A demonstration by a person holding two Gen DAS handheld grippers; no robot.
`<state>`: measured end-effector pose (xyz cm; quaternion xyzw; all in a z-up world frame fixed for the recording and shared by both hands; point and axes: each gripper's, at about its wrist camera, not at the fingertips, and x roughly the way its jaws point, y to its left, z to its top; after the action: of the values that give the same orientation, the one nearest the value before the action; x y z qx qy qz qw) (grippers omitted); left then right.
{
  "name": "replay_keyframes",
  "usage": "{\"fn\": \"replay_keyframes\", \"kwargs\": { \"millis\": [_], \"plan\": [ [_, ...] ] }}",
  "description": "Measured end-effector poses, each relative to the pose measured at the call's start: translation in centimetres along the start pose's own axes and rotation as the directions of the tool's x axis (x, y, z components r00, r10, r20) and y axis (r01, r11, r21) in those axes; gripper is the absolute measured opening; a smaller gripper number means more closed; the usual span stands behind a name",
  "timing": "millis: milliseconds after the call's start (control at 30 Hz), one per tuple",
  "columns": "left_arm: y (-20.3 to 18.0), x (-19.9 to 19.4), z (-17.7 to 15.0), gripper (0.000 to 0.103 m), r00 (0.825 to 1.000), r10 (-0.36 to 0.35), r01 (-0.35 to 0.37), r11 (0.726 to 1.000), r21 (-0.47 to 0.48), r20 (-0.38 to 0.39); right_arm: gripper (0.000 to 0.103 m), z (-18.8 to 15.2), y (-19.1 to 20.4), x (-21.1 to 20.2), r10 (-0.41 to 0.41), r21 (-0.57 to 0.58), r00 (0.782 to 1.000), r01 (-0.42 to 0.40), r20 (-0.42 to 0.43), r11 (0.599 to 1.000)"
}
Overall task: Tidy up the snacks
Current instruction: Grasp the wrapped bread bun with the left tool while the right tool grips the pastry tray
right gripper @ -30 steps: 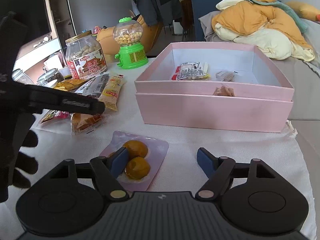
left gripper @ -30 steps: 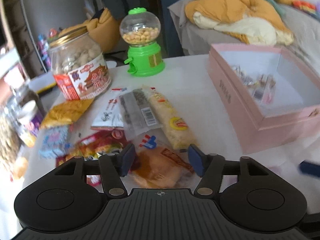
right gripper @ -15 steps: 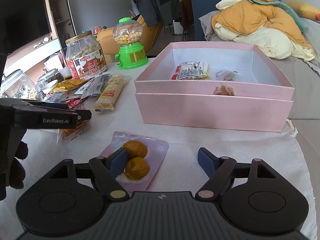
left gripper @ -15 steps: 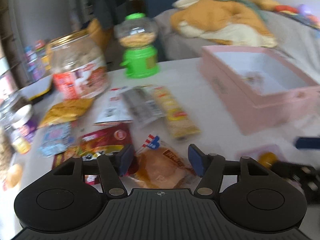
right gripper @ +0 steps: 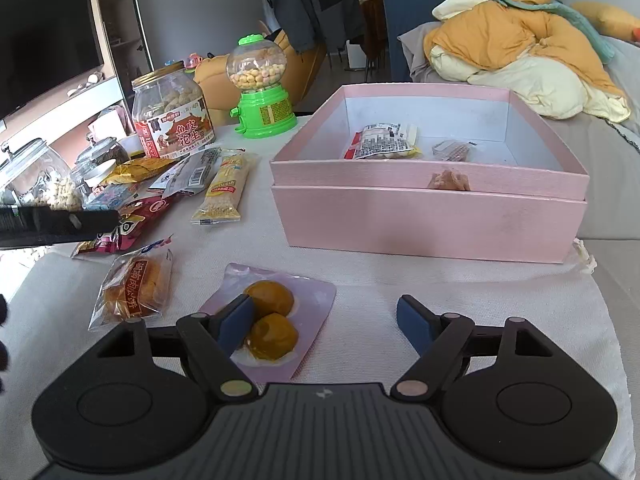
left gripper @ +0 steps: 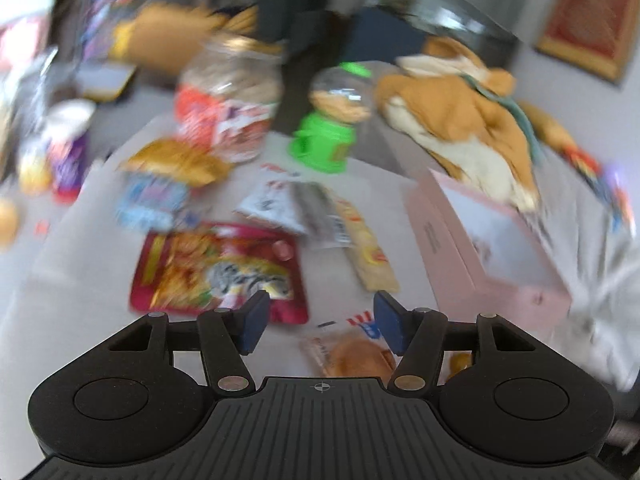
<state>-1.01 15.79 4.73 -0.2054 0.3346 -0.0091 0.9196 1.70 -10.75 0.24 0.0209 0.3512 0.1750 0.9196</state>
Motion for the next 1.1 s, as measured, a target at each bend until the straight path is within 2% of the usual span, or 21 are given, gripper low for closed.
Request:
{"fn": "replay_keyframes", "kwargs": {
  "millis": [100,233,300,367,433,467,533,567,633,767,833,900,933,967,1100],
  "plan": [
    [0.4,0.4,-0.1,0.063,0.999,0.021,-0.022,1.000,-0.021,-0.042,0.080,0.0,0.0,0.0,0.000,0.001,1.000,0.000,0.000,1.000],
    [-1.7,1.0,-1.5,0.063,0.994,-0.022,0.024,1.000,0.018,-0.110,0.080,0.0,0.0,0.0,0.000,0.000,1.000,0.000,0.000,1.000],
    [-3.9,2.0,-2.4,0.065,0.990,0.009,0.008,0.993,0.122,-0.138,0.080,0.0,0.0,0.0,0.000,0.000,1.000,0.000,0.000,1.000],
    [-6.2,3.6,-3.6,0.068,0.983,0.112,-0.066,0.956,0.286,-0.147,0.080,0.0,0.0,0.0,0.000,0.000,1.000,0.000,0.000,1.000],
    [-7.2,4.4,-4.6,0.071,0.982,0.157,-0.103,0.917,0.386,-0.109,0.080,0.0,-0.1,0.0,0.000,0.000,1.000,0.000,0.000,1.000],
    [-7.3,4.5,-4.7,0.071,0.981,0.165,-0.111,0.908,0.403,-0.101,0.080,0.0,-0.1,-0.1,0.001,0.000,1.000,-0.001,0.000,1.000],
    [-6.7,4.1,-4.6,0.068,0.984,0.139,-0.090,0.922,0.377,-0.106,0.080,0.0,-0.1,-0.1,0.000,0.000,1.000,0.000,0.000,1.000],
    [-6.1,3.6,-4.5,0.060,0.987,0.115,-0.070,0.932,0.355,-0.108,0.080,-0.1,-0.1,-0.2,-0.001,0.000,1.000,0.001,-0.001,1.000],
    [-5.2,2.5,-4.6,0.060,0.991,0.079,-0.040,0.947,0.319,-0.111,0.080,-0.2,-0.3,-0.5,0.005,-0.010,1.000,-0.005,-0.007,1.000],
    [-4.3,0.8,-5.8,0.060,0.994,0.055,-0.023,0.955,0.295,-0.099,0.081,-1.0,-0.7,-1.8,0.038,-0.103,0.999,-0.040,-0.020,0.994],
    [-4.2,0.6,-6.3,0.060,0.996,0.041,-0.017,0.961,0.276,-0.080,0.081,-1.5,-0.7,-3.0,-0.028,-0.169,1.000,0.029,0.011,0.985],
    [-4.3,0.6,-6.9,0.060,0.998,0.044,-0.030,0.960,0.278,-0.044,0.081,-2.2,-0.2,-4.3,-0.136,-0.234,0.987,0.152,0.086,0.960],
    [-4.5,0.6,-7.2,0.060,0.998,0.048,-0.037,0.958,0.284,-0.031,0.081,-2.4,0.1,-4.9,-0.156,-0.252,0.982,0.179,0.108,0.951],
    [-4.6,0.5,-7.4,0.061,0.998,0.053,-0.044,0.955,0.294,-0.020,0.081,-2.4,0.2,-5.4,-0.145,-0.255,0.984,0.168,0.107,0.952],
    [-4.8,0.4,-7.9,0.061,0.998,0.059,-0.058,0.947,0.316,0.008,0.081,-2.4,1.3,-5.3,-0.016,-0.235,1.000,0.020,0.021,0.972]
  ]
}}
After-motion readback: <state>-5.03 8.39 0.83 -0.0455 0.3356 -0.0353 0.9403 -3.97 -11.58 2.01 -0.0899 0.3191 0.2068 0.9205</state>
